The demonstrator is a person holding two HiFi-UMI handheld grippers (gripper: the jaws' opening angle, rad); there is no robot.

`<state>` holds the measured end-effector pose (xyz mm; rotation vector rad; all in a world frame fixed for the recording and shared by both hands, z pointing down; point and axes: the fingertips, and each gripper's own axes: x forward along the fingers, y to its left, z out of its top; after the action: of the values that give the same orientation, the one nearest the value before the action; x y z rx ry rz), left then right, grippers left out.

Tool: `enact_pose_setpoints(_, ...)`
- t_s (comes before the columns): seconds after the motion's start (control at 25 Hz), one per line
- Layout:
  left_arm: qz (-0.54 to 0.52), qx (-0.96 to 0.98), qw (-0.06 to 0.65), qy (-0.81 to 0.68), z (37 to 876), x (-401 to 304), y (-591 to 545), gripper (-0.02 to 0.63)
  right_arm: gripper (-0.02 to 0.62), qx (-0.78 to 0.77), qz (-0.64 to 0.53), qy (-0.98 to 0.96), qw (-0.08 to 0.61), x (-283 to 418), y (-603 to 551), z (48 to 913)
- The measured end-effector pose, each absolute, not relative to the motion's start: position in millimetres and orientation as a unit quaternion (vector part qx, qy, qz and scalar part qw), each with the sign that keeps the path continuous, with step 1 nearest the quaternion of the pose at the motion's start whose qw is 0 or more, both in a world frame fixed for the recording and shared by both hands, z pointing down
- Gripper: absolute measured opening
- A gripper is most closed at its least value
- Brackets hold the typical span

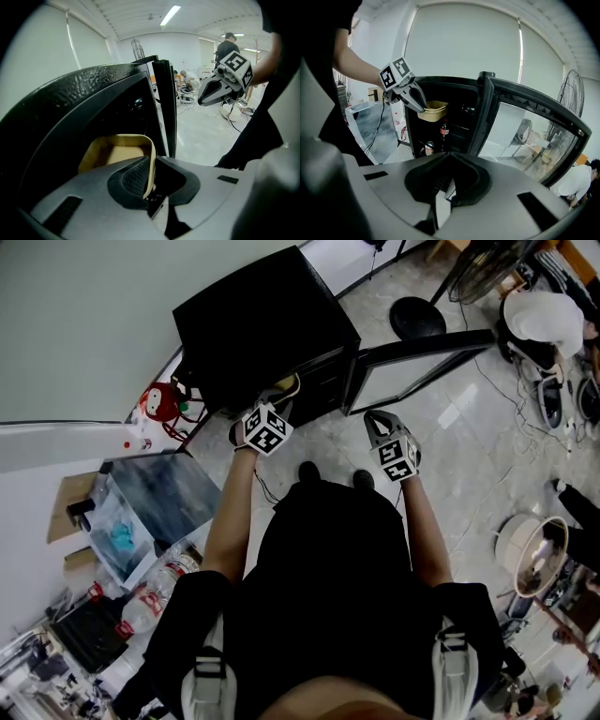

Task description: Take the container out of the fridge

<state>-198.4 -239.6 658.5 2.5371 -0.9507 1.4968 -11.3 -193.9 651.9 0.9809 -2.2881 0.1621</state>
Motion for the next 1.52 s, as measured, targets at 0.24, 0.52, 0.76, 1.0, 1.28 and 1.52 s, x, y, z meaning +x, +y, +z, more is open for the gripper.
enact_pose_setpoints(0.24, 0.484, 0.819, 0.022, -0.306, 658.4, -198.3, -240.1, 0.054, -0.001, 0.373, 0.06, -0.869, 0.319, -9.9, -194.0, 649.1)
enact_pose_setpoints(0.52, 0.488, 0.816, 0.022, -0.309, 658.3, -197.9, -238.9, 0.038, 0.0, 0.374, 0.057, -0.869, 0.319, -4.4, -191.8, 647.9)
enact_pose_setpoints(0.76, 0.488, 0.816, 0.023, -0.309, 656.3, -199.4, -239.0, 0.038, 0.0, 0.372, 0.055, -0.87, 0.319, -5.6, -193.3, 647.5)
enact_pose_setpoints(1.0, 0.491, 0.814, 0.027, -0.309, 657.8, -200.0, -231.0, 0.037, -0.001, 0.366, 0.051, -0.873, 0.318, -7.5, -190.1, 648.4)
enact_pose_setpoints(1.28, 0.492, 0.813, 0.026, -0.311, 653.2, -198.0, -222.6, 0.035, -0.001, 0.36, 0.048, -0.876, 0.316, -7.3, -187.5, 644.2)
enact_pose_setpoints(1.52, 0.494, 0.81, 0.025, -0.317, 649.8, -194.0, -213.9, 0.035, -0.001, 0.351, 0.046, -0.881, 0.313, -6.2, -181.6, 645.0)
